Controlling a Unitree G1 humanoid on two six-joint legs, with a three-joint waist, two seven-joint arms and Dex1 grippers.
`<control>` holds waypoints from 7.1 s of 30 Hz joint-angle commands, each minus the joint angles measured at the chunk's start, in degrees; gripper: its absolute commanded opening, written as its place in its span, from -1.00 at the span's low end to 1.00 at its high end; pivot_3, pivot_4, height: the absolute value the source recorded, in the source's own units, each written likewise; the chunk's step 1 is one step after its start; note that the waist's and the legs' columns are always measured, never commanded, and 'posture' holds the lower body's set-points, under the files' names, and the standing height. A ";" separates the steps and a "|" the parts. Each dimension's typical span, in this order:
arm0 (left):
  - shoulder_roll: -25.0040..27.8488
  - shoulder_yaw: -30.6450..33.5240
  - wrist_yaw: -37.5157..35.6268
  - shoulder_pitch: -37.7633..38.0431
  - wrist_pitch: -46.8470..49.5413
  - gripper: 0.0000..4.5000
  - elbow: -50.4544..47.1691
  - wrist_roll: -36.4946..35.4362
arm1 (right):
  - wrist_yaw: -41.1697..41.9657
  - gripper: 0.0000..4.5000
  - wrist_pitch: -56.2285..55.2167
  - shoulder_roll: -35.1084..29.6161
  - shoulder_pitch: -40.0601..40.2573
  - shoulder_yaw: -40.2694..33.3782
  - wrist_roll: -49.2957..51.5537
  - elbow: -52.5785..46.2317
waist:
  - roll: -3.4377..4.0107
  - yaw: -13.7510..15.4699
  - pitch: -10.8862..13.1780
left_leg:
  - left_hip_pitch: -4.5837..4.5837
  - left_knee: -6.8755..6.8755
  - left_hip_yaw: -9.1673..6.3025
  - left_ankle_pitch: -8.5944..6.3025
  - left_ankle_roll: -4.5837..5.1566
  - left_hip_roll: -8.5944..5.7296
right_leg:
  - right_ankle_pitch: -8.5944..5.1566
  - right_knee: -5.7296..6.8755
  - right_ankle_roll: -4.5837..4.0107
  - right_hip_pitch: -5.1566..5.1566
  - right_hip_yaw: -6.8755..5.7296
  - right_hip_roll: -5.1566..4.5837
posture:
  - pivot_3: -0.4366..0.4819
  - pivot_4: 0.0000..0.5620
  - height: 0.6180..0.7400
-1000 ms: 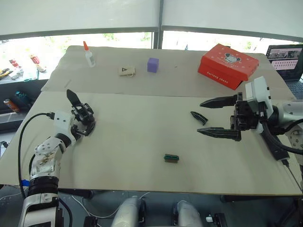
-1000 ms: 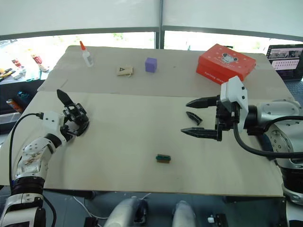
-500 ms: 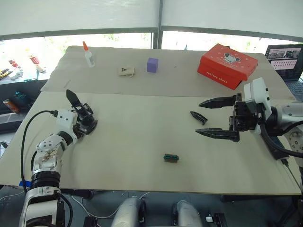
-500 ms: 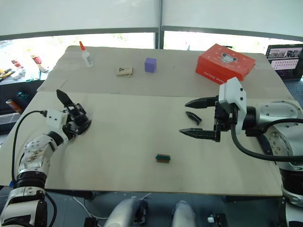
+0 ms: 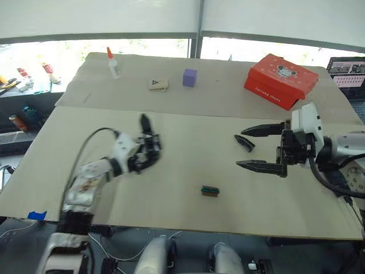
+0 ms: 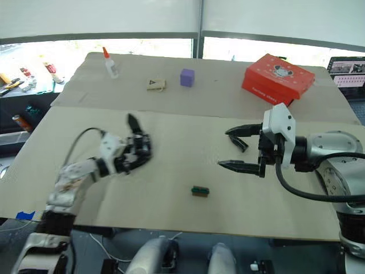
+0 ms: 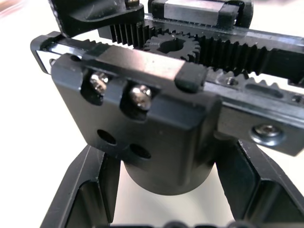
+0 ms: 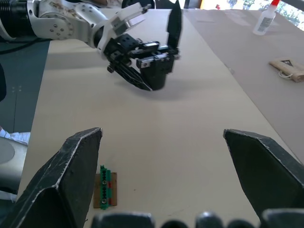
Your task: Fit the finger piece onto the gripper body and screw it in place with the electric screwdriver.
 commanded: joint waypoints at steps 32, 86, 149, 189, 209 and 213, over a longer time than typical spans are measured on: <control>-14.38 -11.34 1.62 -9.71 5.54 0.97 6.91 5.89 | -8.57 1.00 -2.66 -0.09 12.30 -7.57 -1.53 -8.48 | -0.07 -0.36 0.04 | -0.04 0.17 -0.02 -0.07 0.22 0.03 | 0.01 0.03 0.04 -0.01 0.05 -0.03 | -0.05 -0.47 1.00; 23.82 6.51 -14.71 -17.54 35.15 0.97 -27.46 -28.97 | 11.69 1.00 4.62 20.20 -61.49 46.52 -51.77 81.34 | 0.13 -3.51 0.25 | 0.12 0.03 -0.04 0.06 -0.03 -0.04 | -0.39 0.61 0.00 -0.10 0.28 0.22 | -0.05 -0.47 1.00; -14.38 6.08 30.04 -14.80 31.00 0.89 -26.30 -28.33 | -26.06 -0.64 -18.22 24.20 -9.70 8.70 -35.36 1.47 | 0.29 -1.94 0.42 | 0.33 -0.38 -0.16 0.48 -0.54 0.04 | -0.45 0.68 -0.08 -0.05 1.62 0.93 | -0.05 -0.47 1.00; -0.71 3.58 5.53 -23.11 37.08 -1.00 -19.44 -34.52 | -5.28 0.73 -0.41 12.27 -22.20 6.48 -10.63 10.54 | 0.26 -2.25 0.46 | 0.31 -0.38 -0.15 0.51 -0.47 0.07 | -0.45 0.61 -0.08 -0.04 1.60 0.95 | -0.05 -0.47 1.00; 10.90 -3.96 -21.63 -35.63 39.79 -1.00 -8.36 -29.31 | 18.19 0.73 31.92 9.77 -44.89 21.91 0.56 23.48 | 0.20 -2.12 0.51 | 0.09 -0.33 -0.17 0.44 -0.34 0.07 | -0.45 0.67 -0.09 -0.21 1.62 0.93 | -0.05 -0.47 1.00; 10.50 -3.21 -21.00 -35.75 40.61 -1.00 -8.08 -29.64 | 17.05 0.73 32.67 10.21 -43.98 21.45 0.34 21.97 | 0.20 -2.09 0.51 | 0.08 -0.30 -0.18 0.44 -0.34 0.07 | -0.45 0.70 -0.09 -0.23 1.62 0.93 | -0.05 -0.47 1.00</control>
